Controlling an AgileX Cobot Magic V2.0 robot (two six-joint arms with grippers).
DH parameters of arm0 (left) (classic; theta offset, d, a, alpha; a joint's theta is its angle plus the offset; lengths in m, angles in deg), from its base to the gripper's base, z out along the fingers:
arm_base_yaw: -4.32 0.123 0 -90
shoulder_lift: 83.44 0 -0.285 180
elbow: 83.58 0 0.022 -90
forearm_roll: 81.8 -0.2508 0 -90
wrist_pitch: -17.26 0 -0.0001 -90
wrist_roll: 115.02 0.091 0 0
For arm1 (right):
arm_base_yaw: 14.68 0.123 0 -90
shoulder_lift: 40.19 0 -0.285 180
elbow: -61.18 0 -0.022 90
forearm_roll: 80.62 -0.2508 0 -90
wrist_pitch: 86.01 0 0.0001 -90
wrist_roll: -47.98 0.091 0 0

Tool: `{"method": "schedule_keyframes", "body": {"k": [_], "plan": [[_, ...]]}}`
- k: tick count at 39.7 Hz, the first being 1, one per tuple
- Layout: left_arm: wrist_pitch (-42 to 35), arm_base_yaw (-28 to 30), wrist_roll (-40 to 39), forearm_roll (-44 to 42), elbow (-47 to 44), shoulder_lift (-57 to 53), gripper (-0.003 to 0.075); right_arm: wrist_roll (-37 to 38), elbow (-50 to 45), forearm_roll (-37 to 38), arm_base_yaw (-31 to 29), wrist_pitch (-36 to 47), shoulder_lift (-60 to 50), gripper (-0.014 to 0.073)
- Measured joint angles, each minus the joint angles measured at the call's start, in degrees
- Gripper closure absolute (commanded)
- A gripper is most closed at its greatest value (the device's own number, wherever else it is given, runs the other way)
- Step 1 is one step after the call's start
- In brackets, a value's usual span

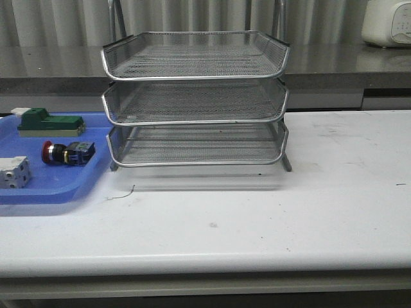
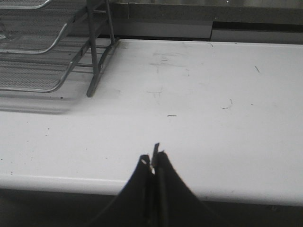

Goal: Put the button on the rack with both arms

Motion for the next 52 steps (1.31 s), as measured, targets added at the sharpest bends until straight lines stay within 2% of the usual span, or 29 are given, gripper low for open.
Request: {"method": "schedule_keyframes", "body": {"k": [42, 47, 52], "plan": [[-0.14, 0.00, 0.00, 0.00, 0.00, 0.00, 0.0739, 0.00, 0.00, 0.00, 0.00, 0.00, 0.00, 0.0704], [-3.16, 0.00, 0.00, 0.83, 0.00, 0.00, 0.0739, 0.00, 0.00, 0.00, 0.00, 1.61, 0.00, 0.0704], [-12.94, 0.00, 0.00, 1.05, 0.00, 0.00, 0.0739, 0.00, 0.55, 0.00, 0.00, 2.65, 0.00, 0.0704]]}}
